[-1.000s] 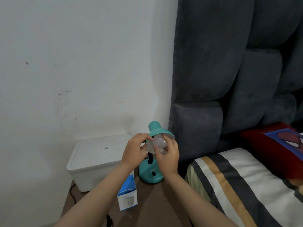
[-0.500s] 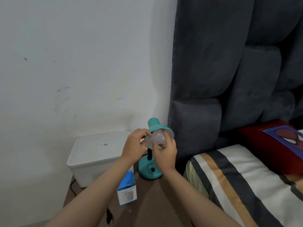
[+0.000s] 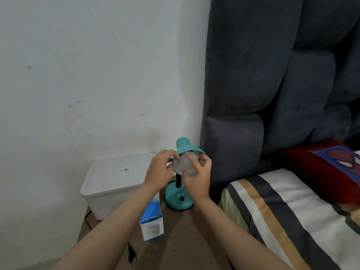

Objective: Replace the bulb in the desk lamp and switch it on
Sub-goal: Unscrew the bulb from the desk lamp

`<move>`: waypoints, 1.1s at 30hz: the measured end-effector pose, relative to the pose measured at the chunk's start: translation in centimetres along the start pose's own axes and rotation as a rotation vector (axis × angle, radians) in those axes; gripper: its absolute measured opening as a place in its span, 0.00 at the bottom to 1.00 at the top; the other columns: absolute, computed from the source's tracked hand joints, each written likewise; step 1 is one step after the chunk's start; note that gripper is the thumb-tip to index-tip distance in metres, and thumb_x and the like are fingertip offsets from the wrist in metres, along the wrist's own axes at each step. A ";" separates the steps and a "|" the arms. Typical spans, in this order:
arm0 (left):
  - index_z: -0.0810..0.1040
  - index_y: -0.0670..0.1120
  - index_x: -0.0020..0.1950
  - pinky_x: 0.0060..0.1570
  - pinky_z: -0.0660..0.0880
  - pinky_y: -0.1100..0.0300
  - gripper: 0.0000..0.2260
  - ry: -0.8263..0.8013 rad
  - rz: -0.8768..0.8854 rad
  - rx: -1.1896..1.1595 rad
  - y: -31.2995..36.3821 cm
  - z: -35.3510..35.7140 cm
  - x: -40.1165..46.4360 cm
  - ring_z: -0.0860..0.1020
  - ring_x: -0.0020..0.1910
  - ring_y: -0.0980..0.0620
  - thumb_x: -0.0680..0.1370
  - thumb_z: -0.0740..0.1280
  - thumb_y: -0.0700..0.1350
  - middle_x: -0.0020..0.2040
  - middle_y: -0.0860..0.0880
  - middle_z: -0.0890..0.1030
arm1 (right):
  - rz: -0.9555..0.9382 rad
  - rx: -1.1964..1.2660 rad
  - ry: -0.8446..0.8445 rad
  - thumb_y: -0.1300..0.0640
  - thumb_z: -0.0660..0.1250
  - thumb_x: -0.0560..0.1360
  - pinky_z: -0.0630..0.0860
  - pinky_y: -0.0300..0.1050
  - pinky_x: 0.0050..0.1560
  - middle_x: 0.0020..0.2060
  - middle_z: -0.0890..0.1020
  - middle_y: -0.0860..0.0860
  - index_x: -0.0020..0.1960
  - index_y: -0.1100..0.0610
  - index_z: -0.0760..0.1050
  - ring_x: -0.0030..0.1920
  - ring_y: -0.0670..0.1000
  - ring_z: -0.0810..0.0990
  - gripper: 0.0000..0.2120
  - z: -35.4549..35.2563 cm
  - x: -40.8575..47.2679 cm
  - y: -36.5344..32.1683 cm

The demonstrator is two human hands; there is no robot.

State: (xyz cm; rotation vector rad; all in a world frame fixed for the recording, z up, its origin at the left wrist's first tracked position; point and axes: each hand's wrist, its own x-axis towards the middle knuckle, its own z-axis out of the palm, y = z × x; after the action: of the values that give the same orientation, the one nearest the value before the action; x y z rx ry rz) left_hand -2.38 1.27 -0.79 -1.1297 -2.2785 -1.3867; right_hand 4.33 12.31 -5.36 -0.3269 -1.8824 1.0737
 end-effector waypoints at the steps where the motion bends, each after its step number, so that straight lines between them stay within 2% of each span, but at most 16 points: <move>1: 0.78 0.47 0.47 0.52 0.77 0.55 0.16 0.000 -0.002 -0.002 0.0 0.0 0.0 0.78 0.48 0.50 0.69 0.63 0.28 0.48 0.47 0.79 | 0.016 0.030 0.027 0.67 0.71 0.68 0.70 0.39 0.63 0.62 0.66 0.54 0.62 0.50 0.76 0.64 0.49 0.68 0.25 0.1 -0.2 -0.2; 3: 0.79 0.47 0.47 0.53 0.77 0.56 0.16 0.002 -0.003 -0.008 0.1 0.0 0.0 0.78 0.48 0.50 0.69 0.63 0.28 0.48 0.47 0.79 | 0.080 0.074 0.084 0.63 0.73 0.68 0.68 0.31 0.60 0.61 0.67 0.52 0.64 0.51 0.74 0.62 0.45 0.68 0.25 0.3 -0.3 -0.6; 4: 0.79 0.47 0.47 0.53 0.77 0.56 0.16 0.003 -0.003 -0.011 0.1 0.0 0.0 0.78 0.48 0.50 0.69 0.63 0.28 0.48 0.47 0.79 | 0.120 0.086 0.098 0.60 0.73 0.69 0.69 0.31 0.59 0.60 0.67 0.52 0.65 0.52 0.74 0.61 0.46 0.69 0.25 0.4 -0.3 -0.8; 7: 0.79 0.48 0.46 0.52 0.77 0.58 0.16 0.001 -0.002 -0.011 0.1 0.0 -0.1 0.78 0.48 0.51 0.69 0.63 0.29 0.47 0.47 0.79 | 0.188 0.097 0.081 0.57 0.73 0.70 0.75 0.43 0.57 0.56 0.72 0.54 0.64 0.54 0.73 0.56 0.51 0.75 0.24 0.5 0.0 -0.9; 9: 0.79 0.48 0.46 0.52 0.77 0.60 0.16 0.005 -0.002 -0.008 0.2 -0.1 -0.1 0.78 0.48 0.52 0.69 0.63 0.29 0.47 0.47 0.79 | 0.164 0.101 0.054 0.60 0.73 0.70 0.75 0.42 0.57 0.54 0.72 0.53 0.63 0.55 0.74 0.55 0.52 0.75 0.22 0.4 0.2 -0.9; 12: 0.79 0.48 0.46 0.53 0.76 0.62 0.17 -0.003 -0.004 -0.008 0.3 -0.1 -0.1 0.78 0.49 0.52 0.69 0.63 0.28 0.48 0.48 0.79 | 0.067 0.086 -0.008 0.69 0.70 0.69 0.70 0.32 0.61 0.57 0.68 0.50 0.58 0.53 0.78 0.60 0.49 0.71 0.21 0.0 0.3 -0.8; 14: 0.78 0.48 0.47 0.53 0.76 0.61 0.17 -0.007 0.000 -0.005 0.3 -0.1 -0.1 0.78 0.49 0.52 0.69 0.63 0.28 0.48 0.48 0.79 | 0.034 0.062 -0.013 0.70 0.69 0.68 0.67 0.29 0.62 0.59 0.68 0.50 0.57 0.51 0.78 0.63 0.50 0.69 0.22 -0.2 0.3 -0.6; 16: 0.78 0.48 0.46 0.53 0.76 0.59 0.17 0.002 -0.011 -0.011 0.3 0.0 0.0 0.78 0.49 0.52 0.69 0.63 0.27 0.48 0.48 0.79 | 0.041 0.076 0.018 0.67 0.72 0.67 0.66 0.25 0.60 0.59 0.68 0.51 0.59 0.51 0.77 0.62 0.49 0.70 0.22 -0.2 0.0 -0.5; 20: 0.79 0.49 0.46 0.54 0.77 0.58 0.18 0.010 -0.010 -0.021 0.3 0.0 0.0 0.78 0.49 0.51 0.69 0.62 0.27 0.47 0.47 0.79 | 0.189 0.144 0.060 0.56 0.74 0.68 0.72 0.35 0.56 0.59 0.70 0.51 0.66 0.51 0.70 0.56 0.46 0.73 0.28 0.1 -0.3 -0.7; 23: 0.79 0.49 0.46 0.54 0.76 0.58 0.18 0.012 -0.011 -0.023 0.2 -0.1 -0.1 0.78 0.48 0.51 0.68 0.62 0.27 0.47 0.47 0.79 | 0.190 0.117 0.039 0.57 0.73 0.70 0.74 0.32 0.48 0.57 0.74 0.53 0.65 0.53 0.71 0.51 0.49 0.77 0.25 0.2 -0.2 -0.7; 28: 0.78 0.48 0.46 0.53 0.76 0.62 0.17 0.010 -0.006 -0.011 0.3 -0.1 0.0 0.78 0.49 0.51 0.69 0.63 0.27 0.47 0.47 0.79 | 0.100 0.101 -0.009 0.66 0.71 0.69 0.76 0.46 0.59 0.57 0.71 0.53 0.62 0.53 0.75 0.58 0.51 0.75 0.23 -0.2 0.1 -0.7; 31: 0.79 0.47 0.46 0.53 0.75 0.65 0.17 0.007 -0.005 -0.015 0.4 -0.1 0.0 0.77 0.49 0.51 0.68 0.63 0.27 0.47 0.46 0.79 | 0.068 0.086 -0.018 0.70 0.68 0.68 0.74 0.43 0.62 0.59 0.71 0.53 0.60 0.52 0.76 0.61 0.50 0.72 0.24 -0.3 0.2 -0.7; 33: 0.79 0.47 0.46 0.53 0.76 0.64 0.17 0.007 -0.001 -0.018 0.4 0.0 0.0 0.77 0.49 0.51 0.68 0.63 0.26 0.47 0.45 0.79 | 0.053 0.061 -0.028 0.71 0.68 0.67 0.70 0.33 0.62 0.61 0.70 0.53 0.61 0.51 0.76 0.63 0.50 0.71 0.26 -0.3 0.1 -0.6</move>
State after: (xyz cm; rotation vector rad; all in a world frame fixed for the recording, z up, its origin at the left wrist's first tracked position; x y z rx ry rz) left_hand -2.06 1.33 -0.48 -1.1273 -2.2668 -1.4127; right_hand 4.68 12.17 -4.76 -0.3303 -1.8709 1.1740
